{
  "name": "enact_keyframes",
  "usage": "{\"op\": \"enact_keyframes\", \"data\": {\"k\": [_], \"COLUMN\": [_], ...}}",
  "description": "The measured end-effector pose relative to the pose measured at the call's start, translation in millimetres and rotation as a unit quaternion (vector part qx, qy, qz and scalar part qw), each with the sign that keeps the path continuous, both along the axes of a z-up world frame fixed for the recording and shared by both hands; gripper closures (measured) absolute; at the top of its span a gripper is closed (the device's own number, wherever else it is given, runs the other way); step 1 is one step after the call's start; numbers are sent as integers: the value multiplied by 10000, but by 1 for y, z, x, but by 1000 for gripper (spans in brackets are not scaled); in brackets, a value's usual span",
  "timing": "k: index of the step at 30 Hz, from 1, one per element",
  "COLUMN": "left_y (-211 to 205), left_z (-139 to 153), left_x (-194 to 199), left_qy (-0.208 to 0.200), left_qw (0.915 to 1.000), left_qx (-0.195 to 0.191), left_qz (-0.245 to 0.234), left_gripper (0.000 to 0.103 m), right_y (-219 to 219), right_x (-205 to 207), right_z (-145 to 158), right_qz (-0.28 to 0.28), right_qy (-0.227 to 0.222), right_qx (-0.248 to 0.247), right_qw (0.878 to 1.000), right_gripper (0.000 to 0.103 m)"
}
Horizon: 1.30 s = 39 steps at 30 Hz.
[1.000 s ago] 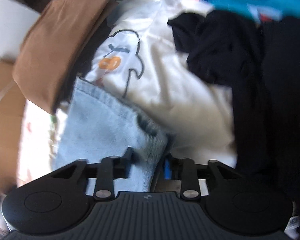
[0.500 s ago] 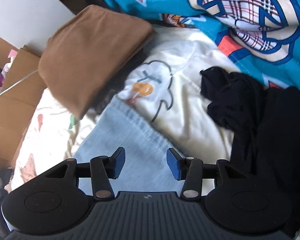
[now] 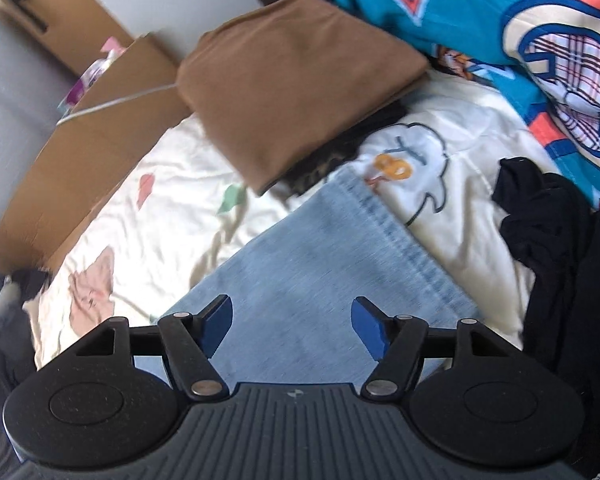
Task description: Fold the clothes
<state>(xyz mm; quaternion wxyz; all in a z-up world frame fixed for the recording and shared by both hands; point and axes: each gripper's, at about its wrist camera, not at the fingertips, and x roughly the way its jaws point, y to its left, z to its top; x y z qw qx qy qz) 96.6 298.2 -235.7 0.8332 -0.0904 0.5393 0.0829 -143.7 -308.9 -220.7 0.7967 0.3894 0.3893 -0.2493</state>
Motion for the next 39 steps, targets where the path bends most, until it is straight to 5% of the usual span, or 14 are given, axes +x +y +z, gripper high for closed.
{"op": "enact_keyframes", "data": {"k": [5,14,20,27,32,39], "left_y": [-8,-4,26,48,60,58], "left_z": [10,29,39,25,5,-32], "left_x": [5,26,48,81,120,169], "left_qy": [17,-239,-544,-774,-799,-674], "left_qw": [9995,9943,9942,9913,9921,9929], "left_qx": [222,664,709,871,862,843], "left_qz": [-205,-798,-605,-614,-434,-503], "left_gripper": [30,30,30,51,94,94], "right_y": [22,48,55,63,73,82], "right_x": [5,15,27,57,87,121], "right_z": [6,15,-9,-39,-56,-82], "right_qz": [366,949,1118,1676,2166,2396], "right_qy": [-47,-211,9,323,541,656], "right_qx": [-47,-351,-312,-500,-838,-917], "right_qw": [9993,9946,9932,9841,9712,9643], "right_gripper": [26,22,22,22,36,41]}}
